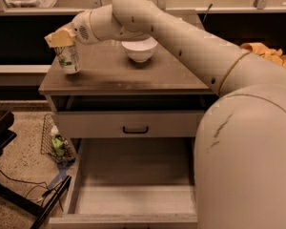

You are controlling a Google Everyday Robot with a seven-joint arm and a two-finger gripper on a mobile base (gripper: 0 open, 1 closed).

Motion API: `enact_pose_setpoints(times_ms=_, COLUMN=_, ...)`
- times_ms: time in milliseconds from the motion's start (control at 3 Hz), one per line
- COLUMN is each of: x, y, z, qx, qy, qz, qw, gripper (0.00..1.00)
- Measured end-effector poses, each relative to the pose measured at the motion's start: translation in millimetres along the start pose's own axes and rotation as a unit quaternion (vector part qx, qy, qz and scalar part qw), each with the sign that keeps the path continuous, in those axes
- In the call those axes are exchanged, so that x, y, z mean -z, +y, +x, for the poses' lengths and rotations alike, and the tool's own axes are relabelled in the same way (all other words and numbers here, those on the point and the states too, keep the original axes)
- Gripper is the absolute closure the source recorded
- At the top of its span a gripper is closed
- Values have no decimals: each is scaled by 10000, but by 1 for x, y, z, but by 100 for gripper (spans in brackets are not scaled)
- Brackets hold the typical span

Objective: Pick 7up can from middle drawer and place on counter

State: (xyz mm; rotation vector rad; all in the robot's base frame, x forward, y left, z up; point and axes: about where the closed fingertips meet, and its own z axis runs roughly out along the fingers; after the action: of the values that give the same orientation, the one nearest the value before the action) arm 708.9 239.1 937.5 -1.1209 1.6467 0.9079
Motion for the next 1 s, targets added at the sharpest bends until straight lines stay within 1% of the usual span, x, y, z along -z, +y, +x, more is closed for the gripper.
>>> enact_pose_setpoints(times_ms=667, x=-5, y=3, z=1, qx=-2, qy=10, qz=-42, qw=10000, gripper=14)
enact_pose_setpoints(times_ms=1000, x=-7, y=5, z=1, qx=-2, qy=15, qz=-64, qw=10000, gripper=0)
